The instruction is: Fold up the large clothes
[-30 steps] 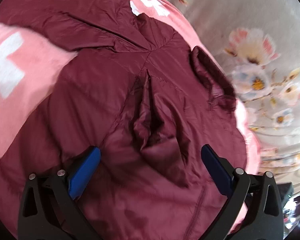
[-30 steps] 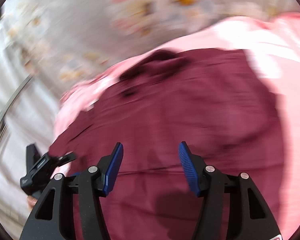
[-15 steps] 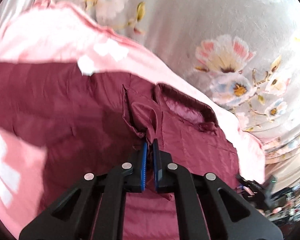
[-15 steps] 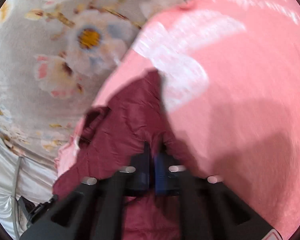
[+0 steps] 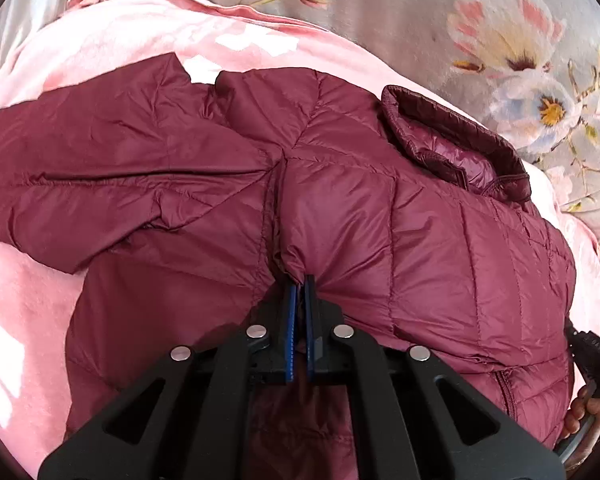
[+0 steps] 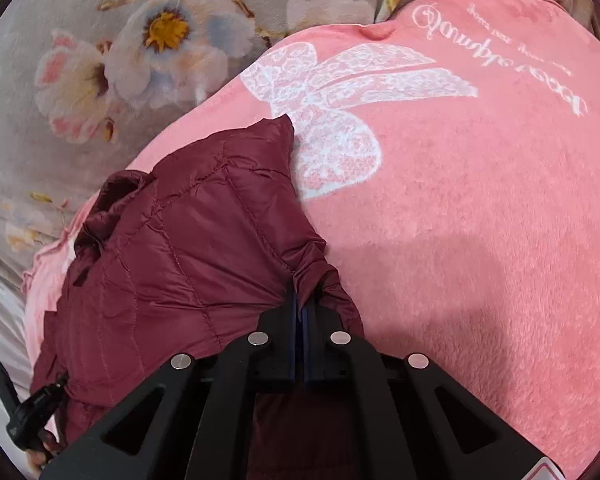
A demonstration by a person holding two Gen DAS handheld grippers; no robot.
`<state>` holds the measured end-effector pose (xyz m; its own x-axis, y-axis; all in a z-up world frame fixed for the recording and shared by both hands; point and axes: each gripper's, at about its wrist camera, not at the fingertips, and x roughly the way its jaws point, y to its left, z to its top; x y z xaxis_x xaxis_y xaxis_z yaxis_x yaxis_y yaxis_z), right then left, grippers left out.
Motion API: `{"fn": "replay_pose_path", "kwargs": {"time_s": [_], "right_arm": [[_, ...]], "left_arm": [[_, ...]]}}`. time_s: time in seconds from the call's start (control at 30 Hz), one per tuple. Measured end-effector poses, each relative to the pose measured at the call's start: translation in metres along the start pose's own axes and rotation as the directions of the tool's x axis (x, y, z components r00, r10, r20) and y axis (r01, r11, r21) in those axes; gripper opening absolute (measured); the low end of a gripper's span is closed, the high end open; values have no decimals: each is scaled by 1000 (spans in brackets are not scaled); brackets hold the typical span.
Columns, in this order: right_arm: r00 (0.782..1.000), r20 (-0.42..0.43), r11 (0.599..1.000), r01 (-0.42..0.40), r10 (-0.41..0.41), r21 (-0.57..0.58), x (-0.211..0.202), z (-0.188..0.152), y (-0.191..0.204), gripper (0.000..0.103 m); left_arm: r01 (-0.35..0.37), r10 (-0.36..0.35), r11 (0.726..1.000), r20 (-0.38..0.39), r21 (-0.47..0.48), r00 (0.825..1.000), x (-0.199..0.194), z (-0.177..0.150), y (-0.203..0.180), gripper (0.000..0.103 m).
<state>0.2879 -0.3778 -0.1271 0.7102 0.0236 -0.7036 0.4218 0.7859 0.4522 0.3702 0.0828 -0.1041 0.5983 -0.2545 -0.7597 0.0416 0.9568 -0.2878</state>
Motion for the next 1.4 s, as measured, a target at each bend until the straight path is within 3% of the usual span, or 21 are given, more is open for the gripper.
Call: {"fn": "replay_pose_path", "kwargs": {"time_s": [0.1, 0.17, 0.27, 0.33, 0.4, 0.47, 0.6, 0.77, 1.03, 1.2, 1.3, 1.33, 1.4], "right_arm": [[1000, -11, 1000, 15, -15, -13, -6, -3, -1, 1], [998, 15, 998, 58, -57, -6, -24, -8, 4, 15], [987, 117, 993, 113, -110, -24, -67, -19, 15, 15], [990, 129, 991, 66, -50, -121, -82, -27, 50, 9], [997, 56, 968, -32, 47, -248, -77, -39, 100, 4], [991, -32, 919, -129, 127, -371, -63, -63, 156, 0], [987, -113, 861, -155, 114, -484, -24, -97, 215, 0], [984, -176, 850, -109, 19, -516, 26, -125, 229, 0], [997, -83, 814, -50, 3, -579, 24, -146, 229, 0], [996, -85, 822, -63, 18, -566, 25, -142, 228, 0], [997, -79, 818, -55, 12, -572, 25, -142, 229, 0], [997, -76, 817, -52, 9, -575, 25, -142, 229, 0], [997, -76, 817, -51, 9, -575, 24, -143, 228, 0]], "left_arm": [[25, -24, 1000, 8, -13, 1000, -1, 1, 4, 4], [55, -54, 998, 8, -31, 998, -12, -1, 9, 8], [79, -78, 996, 30, -48, 997, -37, -7, 19, 23], [50, -49, 998, 44, -40, 998, -47, -9, 18, 24], [25, -24, 999, 39, -26, 999, -49, -11, 13, 24], [12, -12, 1000, 27, -11, 1000, -45, -14, 3, 24], [-40, 40, 999, 0, 11, 999, -31, -22, -1, 24], [-24, 24, 1000, 10, 12, 1000, -32, -26, 4, 26], [45, -44, 999, 22, -26, 999, -42, -31, 19, 26], [39, -26, 991, 104, -130, 994, -85, -25, 67, 29], [-11, 51, 973, 166, -230, 985, -115, -14, 119, 56], [-35, 93, 958, 192, -286, 977, -126, -9, 147, 62], [-86, 185, 911, 214, -403, 959, -143, 2, 208, 62]]}}
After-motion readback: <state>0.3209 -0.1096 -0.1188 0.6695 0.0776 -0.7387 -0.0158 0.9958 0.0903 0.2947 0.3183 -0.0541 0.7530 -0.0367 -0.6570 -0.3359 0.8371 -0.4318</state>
